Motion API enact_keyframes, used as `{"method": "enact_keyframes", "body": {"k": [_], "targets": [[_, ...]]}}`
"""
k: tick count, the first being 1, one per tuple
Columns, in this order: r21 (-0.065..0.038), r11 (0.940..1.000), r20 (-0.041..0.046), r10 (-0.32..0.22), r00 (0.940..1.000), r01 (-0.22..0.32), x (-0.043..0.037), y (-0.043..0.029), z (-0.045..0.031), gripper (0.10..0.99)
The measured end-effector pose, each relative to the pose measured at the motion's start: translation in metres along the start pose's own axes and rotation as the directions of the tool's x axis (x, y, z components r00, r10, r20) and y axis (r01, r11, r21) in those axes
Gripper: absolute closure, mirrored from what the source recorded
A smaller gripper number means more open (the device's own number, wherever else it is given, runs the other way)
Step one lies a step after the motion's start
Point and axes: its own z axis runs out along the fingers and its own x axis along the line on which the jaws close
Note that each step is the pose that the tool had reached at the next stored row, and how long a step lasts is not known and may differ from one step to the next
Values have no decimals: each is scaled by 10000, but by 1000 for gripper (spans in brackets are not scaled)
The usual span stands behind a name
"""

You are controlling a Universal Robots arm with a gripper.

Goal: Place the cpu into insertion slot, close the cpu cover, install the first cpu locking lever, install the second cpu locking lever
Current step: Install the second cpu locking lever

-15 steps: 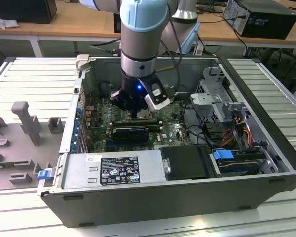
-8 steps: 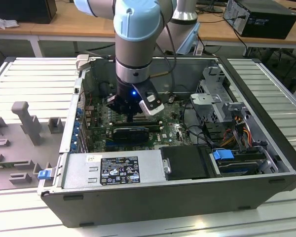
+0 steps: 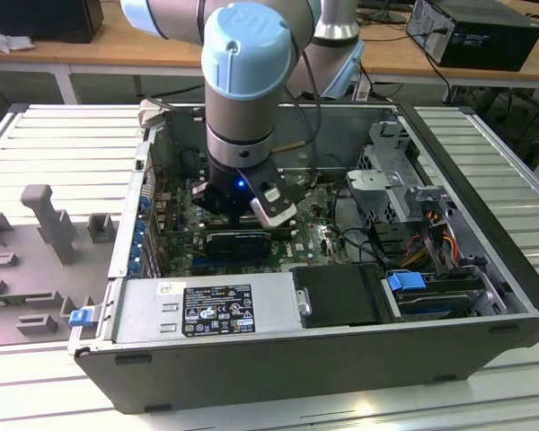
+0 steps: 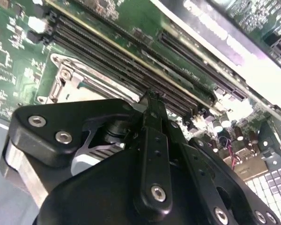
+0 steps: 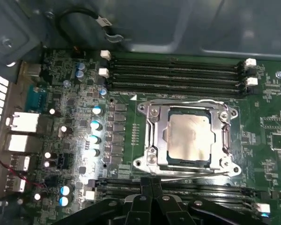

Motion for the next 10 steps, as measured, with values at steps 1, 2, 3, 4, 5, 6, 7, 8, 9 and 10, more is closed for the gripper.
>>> {"method": "enact_keyframes", "body": {"k": [1, 2, 3, 4, 5, 6, 7, 8, 9, 10], "targets": [[-53, 10000, 5, -3, 10000, 3, 14, -1, 4, 980], [-106, 9999, 9, -5, 10000, 6, 20, -4, 20, 980], [-148, 9999, 11, -6, 10000, 6, 20, -9, 40, 980], [-176, 9998, 13, -7, 10000, 7, 21, -13, 56, 980], [-203, 9998, 14, -9, 10000, 9, 21, -16, 71, 980], [-264, 9997, 18, -8, 10000, 9, 27, -16, 86, 980], [-338, 9994, 22, -11, 10000, 11, 35, -16, 94, 980], [-402, 9992, 25, -12, 10000, 13, 40, -13, 98, 980], [-446, 9990, 28, -13, 10000, 14, 42, -9, 100, 980], [-494, 9988, 31, -14, 10000, 15, 44, -3, 105, 980]]}}
